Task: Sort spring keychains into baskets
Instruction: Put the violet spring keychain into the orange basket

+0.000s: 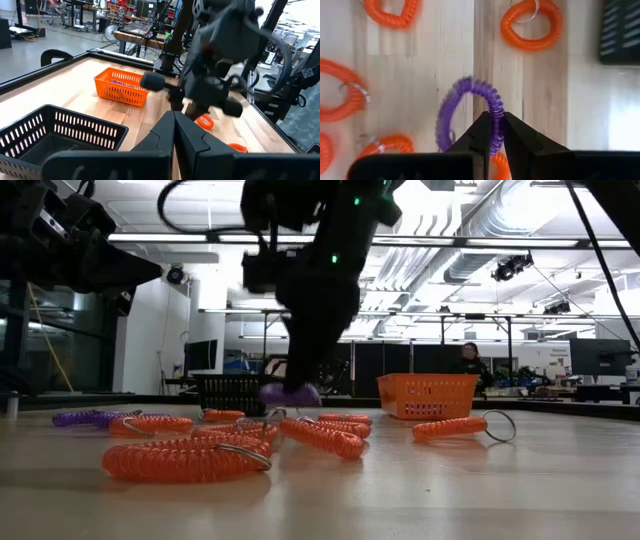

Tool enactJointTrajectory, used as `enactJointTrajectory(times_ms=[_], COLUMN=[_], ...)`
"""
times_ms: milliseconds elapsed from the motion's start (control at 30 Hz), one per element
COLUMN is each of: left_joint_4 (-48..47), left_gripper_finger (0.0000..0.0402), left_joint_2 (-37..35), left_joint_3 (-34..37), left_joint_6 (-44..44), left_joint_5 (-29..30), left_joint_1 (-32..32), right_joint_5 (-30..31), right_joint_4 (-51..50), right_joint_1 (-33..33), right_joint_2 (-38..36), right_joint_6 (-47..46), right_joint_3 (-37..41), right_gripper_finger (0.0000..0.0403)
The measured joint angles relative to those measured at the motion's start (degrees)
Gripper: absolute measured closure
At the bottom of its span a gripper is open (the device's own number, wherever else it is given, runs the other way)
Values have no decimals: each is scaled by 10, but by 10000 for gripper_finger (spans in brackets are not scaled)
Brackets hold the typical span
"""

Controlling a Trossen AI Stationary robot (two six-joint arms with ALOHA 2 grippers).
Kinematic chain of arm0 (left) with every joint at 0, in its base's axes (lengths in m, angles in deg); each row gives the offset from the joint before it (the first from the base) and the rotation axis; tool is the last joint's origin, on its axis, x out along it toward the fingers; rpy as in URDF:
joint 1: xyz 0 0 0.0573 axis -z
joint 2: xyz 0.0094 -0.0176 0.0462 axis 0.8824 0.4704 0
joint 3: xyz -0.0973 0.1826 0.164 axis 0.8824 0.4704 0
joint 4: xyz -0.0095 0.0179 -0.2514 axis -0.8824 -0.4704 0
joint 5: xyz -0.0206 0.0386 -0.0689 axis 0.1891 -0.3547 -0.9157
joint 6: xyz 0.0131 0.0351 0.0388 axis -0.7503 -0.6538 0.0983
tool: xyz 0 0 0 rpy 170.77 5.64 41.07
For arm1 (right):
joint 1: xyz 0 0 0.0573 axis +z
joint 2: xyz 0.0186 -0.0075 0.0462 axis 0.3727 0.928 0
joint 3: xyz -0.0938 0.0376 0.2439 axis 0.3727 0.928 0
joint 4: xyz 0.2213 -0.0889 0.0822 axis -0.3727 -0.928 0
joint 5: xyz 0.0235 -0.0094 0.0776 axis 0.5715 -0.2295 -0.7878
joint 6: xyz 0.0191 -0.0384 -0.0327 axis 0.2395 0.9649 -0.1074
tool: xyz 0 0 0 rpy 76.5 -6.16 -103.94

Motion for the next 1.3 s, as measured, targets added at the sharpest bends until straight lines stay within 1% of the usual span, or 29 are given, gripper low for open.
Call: enactJointTrajectory(times_ms=[133, 233, 333, 433, 667, 867, 967, 1067, 1233, 1300], left_joint_4=[0, 0, 0, 0, 0, 0, 0, 0, 0, 0], left_gripper_finger=[401, 401, 401, 401, 401, 401, 401, 401, 401, 401], left_joint_2=[0, 0, 0, 0, 0, 0, 0, 0, 0, 0], left_joint_3=[0, 0, 0, 0, 0, 0, 0, 0, 0, 0], left_joint_6=[0, 0, 0, 0, 0, 0, 0, 0, 0, 0], left_joint_5=[0, 0, 0, 0, 0, 0, 0, 0, 0, 0], left_joint_1=[0, 0, 0, 0, 0, 0, 0, 0, 0, 0], right_joint_5=[10, 29, 40, 38, 48, 49, 42, 32, 21, 8], right_joint_4=[-54, -104, -126, -118, -56, -31, -25, -9, 14, 16], right_joint_1=[-7, -19, -31, -41, -61, -103, -137, -167, -211, -223], right_joint_2=[-28, -55, -90, -142, -284, -377, -395, -396, -379, -366], right_joint_6=[-23, -44, -59, -80, -133, -176, -197, -195, -191, -184], right_joint_3=[0, 1, 27, 83, 252, 352, 377, 387, 387, 387], right_gripper_finger=[374, 372, 367, 367, 368, 365, 368, 367, 359, 358])
